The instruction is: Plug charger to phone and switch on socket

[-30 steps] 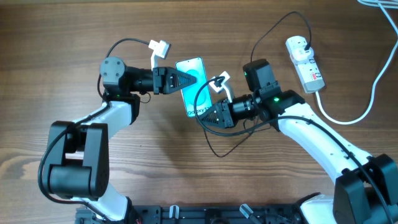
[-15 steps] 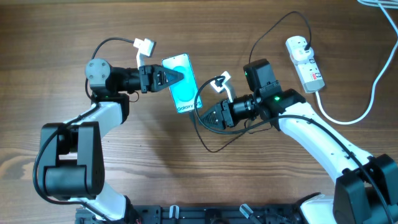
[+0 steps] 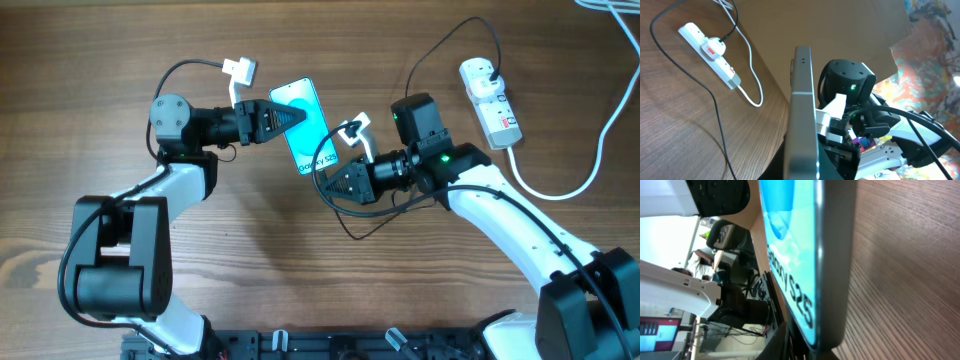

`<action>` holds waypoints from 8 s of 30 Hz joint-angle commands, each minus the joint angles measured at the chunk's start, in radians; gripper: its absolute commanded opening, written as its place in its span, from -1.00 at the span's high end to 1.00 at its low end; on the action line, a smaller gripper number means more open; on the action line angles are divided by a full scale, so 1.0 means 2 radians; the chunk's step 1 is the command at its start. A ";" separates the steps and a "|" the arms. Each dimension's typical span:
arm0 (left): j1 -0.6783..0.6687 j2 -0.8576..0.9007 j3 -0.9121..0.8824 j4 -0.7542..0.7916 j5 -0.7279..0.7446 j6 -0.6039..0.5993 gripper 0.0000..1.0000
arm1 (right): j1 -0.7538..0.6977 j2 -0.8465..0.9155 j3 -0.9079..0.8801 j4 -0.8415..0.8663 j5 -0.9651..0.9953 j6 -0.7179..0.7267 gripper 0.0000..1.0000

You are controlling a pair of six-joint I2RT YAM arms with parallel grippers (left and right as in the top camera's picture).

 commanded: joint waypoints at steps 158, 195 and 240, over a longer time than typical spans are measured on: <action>-0.100 0.308 0.348 -0.963 -0.336 0.474 -0.08 | -0.051 -0.151 0.004 -0.232 0.430 0.128 -0.99; -0.087 0.244 0.349 -1.033 -0.427 0.462 -1.00 | -0.051 -0.150 0.004 -0.193 0.430 0.139 -0.99; 0.072 -0.593 0.204 -1.116 -0.622 0.494 -1.00 | -0.051 -0.151 0.004 -0.219 0.430 0.158 -1.00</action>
